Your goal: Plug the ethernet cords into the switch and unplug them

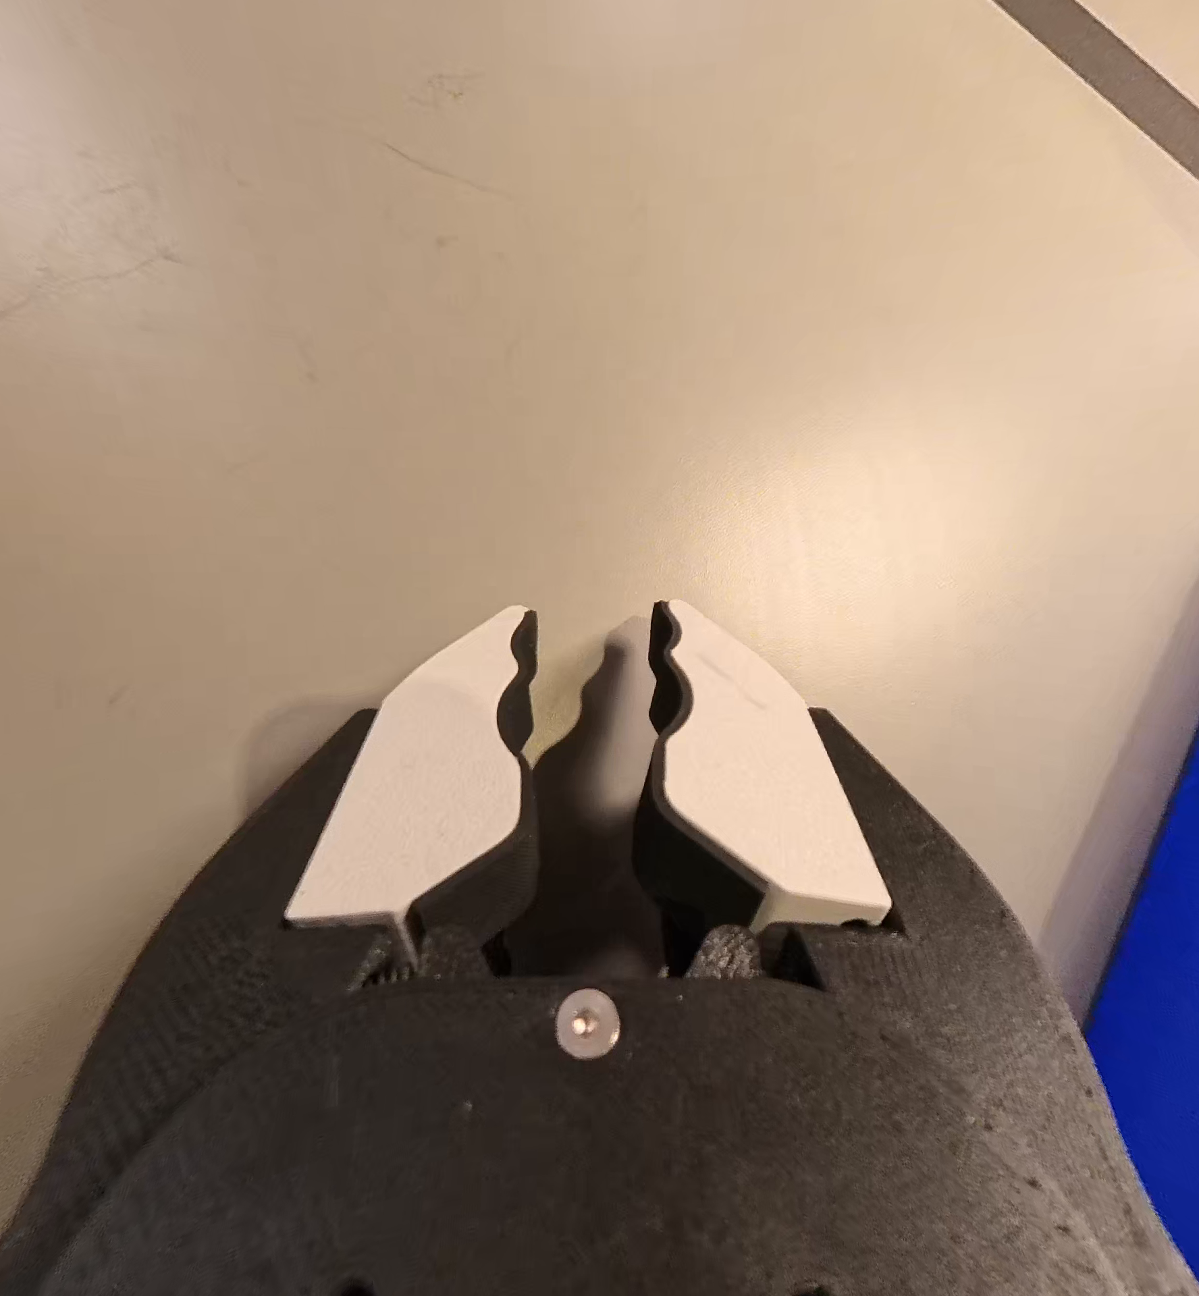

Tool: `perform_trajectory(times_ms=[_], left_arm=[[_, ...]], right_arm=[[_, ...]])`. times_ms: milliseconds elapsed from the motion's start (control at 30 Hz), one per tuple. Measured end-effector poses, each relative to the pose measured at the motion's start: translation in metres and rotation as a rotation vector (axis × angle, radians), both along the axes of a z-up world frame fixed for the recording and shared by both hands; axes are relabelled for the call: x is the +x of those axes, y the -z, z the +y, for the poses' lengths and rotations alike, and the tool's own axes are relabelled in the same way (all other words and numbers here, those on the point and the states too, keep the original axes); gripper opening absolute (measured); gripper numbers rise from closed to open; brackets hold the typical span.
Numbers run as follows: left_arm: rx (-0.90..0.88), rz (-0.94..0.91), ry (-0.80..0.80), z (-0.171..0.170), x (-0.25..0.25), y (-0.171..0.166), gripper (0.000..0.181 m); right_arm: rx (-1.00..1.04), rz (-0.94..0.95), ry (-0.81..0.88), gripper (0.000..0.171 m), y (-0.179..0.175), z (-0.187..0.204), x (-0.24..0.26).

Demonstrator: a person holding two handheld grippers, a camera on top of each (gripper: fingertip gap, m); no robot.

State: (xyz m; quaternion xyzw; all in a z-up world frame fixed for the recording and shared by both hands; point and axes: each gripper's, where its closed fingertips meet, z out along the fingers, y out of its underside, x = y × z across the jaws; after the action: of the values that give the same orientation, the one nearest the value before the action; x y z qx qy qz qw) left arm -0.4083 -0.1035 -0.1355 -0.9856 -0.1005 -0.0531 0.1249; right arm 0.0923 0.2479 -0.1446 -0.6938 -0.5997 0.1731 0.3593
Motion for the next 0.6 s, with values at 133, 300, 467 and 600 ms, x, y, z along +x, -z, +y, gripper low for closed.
perform_trajectory(times_ms=[133, 300, 467, 600], left_arm=[[0.136, 0.020, -0.056, 0.000, -0.005, -0.034, 0.022], [0.298, 0.065, -0.094, -0.002, -0.008, -0.088, 0.022], [0.491, 0.182, -0.046, 0.014, 0.007, -0.158, 0.022], [0.560, 0.241, 0.112, 0.049, 0.058, -0.195, 0.022]], right_arm=[[0.011, 0.001, 0.003, 0.031, 0.000, 0.002, 0.003], [0.006, 0.003, 0.003, 0.031, -0.001, 0.003, 0.004], [0.005, 0.002, 0.004, 0.031, 0.000, 0.003, 0.004], [0.012, 0.002, 0.011, 0.031, -0.001, 0.004, 0.004]])
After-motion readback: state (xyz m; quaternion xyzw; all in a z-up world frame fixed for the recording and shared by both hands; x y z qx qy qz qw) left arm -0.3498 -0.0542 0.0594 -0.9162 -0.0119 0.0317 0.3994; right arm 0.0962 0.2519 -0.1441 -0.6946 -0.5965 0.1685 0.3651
